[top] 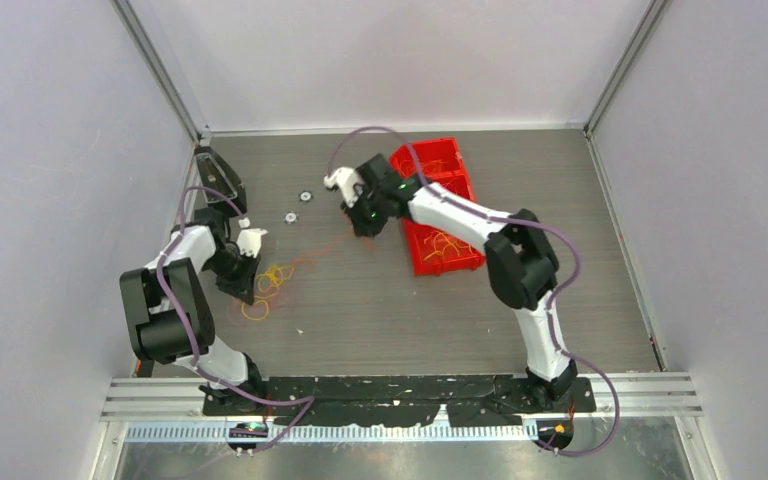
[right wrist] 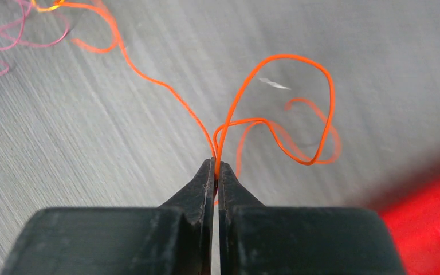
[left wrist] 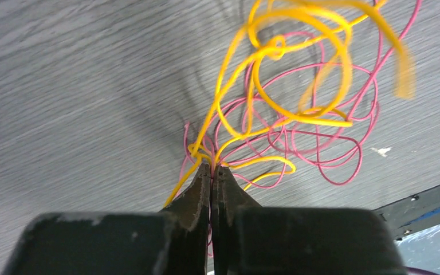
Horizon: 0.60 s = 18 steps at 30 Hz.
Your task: Untangle the cables
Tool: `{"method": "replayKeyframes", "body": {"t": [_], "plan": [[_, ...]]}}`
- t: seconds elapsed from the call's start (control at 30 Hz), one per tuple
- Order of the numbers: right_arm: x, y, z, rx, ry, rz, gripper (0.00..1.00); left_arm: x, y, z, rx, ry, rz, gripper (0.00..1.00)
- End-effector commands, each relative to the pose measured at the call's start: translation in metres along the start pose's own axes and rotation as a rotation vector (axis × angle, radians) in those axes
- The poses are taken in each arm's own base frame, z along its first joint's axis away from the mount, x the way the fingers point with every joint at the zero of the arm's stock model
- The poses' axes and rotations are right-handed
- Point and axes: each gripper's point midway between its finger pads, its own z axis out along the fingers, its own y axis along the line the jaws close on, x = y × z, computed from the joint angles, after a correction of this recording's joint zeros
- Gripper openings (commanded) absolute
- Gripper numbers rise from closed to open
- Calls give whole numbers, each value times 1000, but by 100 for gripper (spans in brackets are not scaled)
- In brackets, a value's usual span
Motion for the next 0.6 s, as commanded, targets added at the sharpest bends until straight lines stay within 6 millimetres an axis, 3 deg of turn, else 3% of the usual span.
{"method": "replayKeyframes", "body": {"t": [0.0, 0.1, 0.33, 0.43, 0.57], "plan": [[-62, -31, -95, 118, -192, -25, 5, 3, 23, -15, -62, 21, 9, 0], [-73, -60, -131, 182, -247, -2, 5, 7, 33, -19, -72, 22, -6, 0], [-127, -120, -236, 337, -475, 53, 5, 13, 42, -17, -63, 42, -19, 0], [-155, -135, -278, 370, -597, 73, 5, 10, 41, -18, -59, 32, -22, 0], [-180, -150, -316, 391, -734, 61, 5, 3, 35, -20, -21, 2, -29, 0]]}}
